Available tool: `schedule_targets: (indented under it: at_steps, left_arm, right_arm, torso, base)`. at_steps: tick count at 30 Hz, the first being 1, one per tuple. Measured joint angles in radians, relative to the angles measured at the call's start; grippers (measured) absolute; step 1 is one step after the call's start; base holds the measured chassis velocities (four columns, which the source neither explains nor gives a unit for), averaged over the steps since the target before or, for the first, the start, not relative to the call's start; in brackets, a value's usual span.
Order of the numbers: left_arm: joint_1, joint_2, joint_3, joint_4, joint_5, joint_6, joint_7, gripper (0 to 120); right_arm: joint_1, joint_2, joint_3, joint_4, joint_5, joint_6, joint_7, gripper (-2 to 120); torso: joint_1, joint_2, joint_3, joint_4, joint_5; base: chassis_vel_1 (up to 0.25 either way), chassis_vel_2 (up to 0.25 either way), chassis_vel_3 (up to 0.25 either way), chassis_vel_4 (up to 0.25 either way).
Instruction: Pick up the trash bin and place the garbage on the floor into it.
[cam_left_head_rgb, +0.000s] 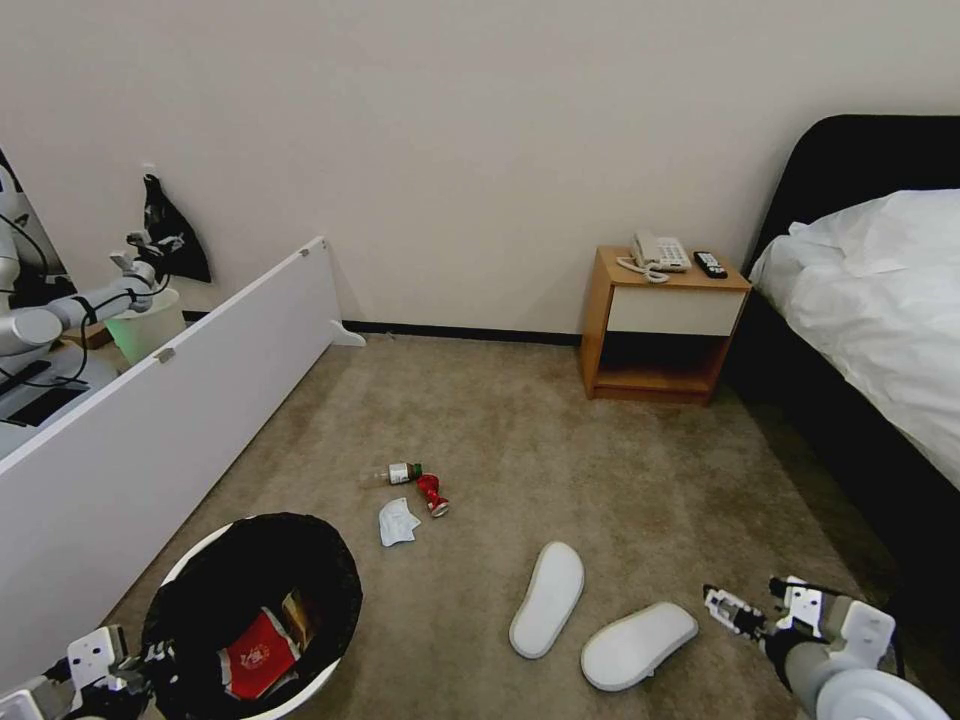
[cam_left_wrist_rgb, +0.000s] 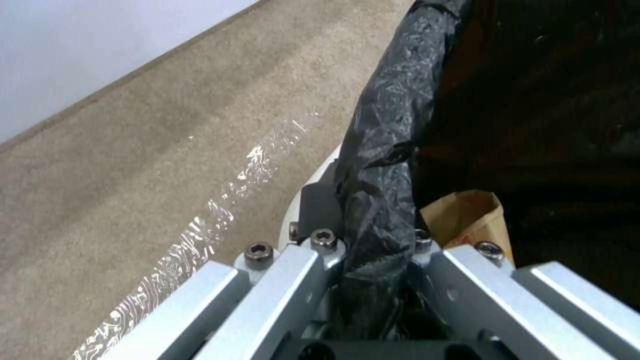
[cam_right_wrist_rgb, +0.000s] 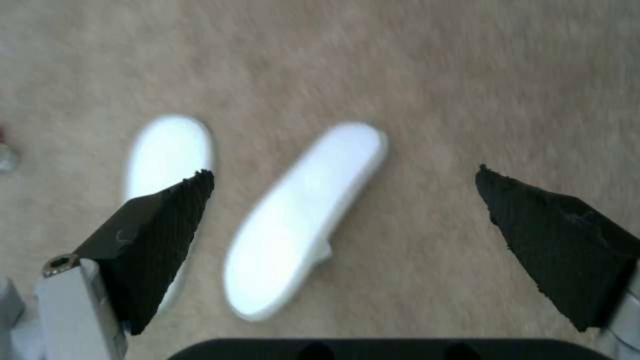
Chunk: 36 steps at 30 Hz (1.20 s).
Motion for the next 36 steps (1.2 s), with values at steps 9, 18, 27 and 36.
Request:
schedule_targets:
  at_steps: [9,18,27,36]
  left_arm:
    - [0.0,-0.001,-0.001,0.006,0.003,0.0,0.0,2]
    - [0.004,-0.001,-0.001,0.006,0.005,0.0,0.0,2]
    - [0.017,-0.002,-0.009,0.003,0.009,0.0,0.0,2]
    - [0.026,-0.003,-0.013,-0.002,0.009,0.0,0.0,2]
  right_arm:
    - [0.065,0.037,-0.067,-0.158,0.007,0.004,-0.035,100]
    - [0.12,0.09,-0.12,-0.27,0.011,-0.008,-0.084,100]
    - [0.21,0.176,-0.19,-0.421,0.006,-0.026,-0.128,100]
    - [0.28,0.239,-0.225,-0.508,-0.012,-0.029,-0.165,100]
  torso:
    - [0.0,0.0,0.0,0.0,0.0]
    - [0.0,0.0,0.0,0.0,0.0]
    - [0.0,0.0,0.0,0.0,-0.0002]
    - [0.0,0.0,0.0,0.0001,-0.0001]
  base:
    - [0.0,0.0,0.0,0.0]
    - [0.0,0.0,0.0,0.0]
    - [0.0,0.0,0.0,0.0]
    - [0.0,0.0,0.0,0.0]
